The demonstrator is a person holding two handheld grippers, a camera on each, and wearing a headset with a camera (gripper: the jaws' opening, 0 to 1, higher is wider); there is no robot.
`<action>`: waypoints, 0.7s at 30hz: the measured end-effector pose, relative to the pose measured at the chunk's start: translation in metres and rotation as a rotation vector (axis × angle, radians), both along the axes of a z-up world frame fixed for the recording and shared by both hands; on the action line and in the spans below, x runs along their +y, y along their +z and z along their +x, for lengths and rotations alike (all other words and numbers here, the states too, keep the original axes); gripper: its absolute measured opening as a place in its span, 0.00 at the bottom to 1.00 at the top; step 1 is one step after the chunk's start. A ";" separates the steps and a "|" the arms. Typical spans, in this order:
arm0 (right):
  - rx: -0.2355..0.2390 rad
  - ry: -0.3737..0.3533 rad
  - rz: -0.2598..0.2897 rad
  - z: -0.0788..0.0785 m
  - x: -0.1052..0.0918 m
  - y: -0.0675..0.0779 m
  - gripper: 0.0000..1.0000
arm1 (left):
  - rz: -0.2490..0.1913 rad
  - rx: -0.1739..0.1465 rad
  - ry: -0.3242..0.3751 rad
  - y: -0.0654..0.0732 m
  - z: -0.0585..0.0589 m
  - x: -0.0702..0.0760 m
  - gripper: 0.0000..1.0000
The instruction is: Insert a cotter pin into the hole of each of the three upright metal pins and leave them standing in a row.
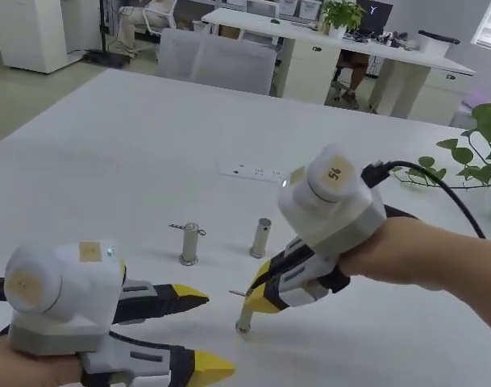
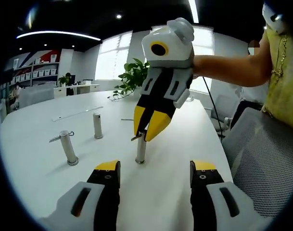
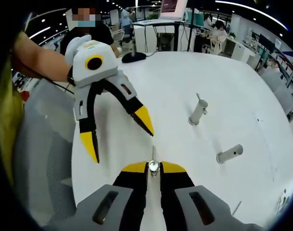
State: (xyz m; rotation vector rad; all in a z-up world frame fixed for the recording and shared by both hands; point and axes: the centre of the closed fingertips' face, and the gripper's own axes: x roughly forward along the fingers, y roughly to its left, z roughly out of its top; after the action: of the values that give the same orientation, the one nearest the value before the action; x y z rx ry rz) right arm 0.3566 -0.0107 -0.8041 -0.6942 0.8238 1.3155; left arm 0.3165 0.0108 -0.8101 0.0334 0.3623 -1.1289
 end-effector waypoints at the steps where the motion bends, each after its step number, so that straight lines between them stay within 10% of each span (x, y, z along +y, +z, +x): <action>1: -0.001 -0.001 -0.001 0.002 -0.001 0.001 0.09 | -0.003 0.008 0.002 0.001 -0.001 0.001 0.62; 21: -0.059 -0.009 0.010 0.071 -0.002 0.027 0.09 | -0.047 0.009 0.051 0.018 -0.018 0.015 0.75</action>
State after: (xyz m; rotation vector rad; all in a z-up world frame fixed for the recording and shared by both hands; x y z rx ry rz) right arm 0.4280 -0.0127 -0.7766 -0.7172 0.7709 1.2842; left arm 0.2981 0.0258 -0.7922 -0.0221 0.3430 -1.0866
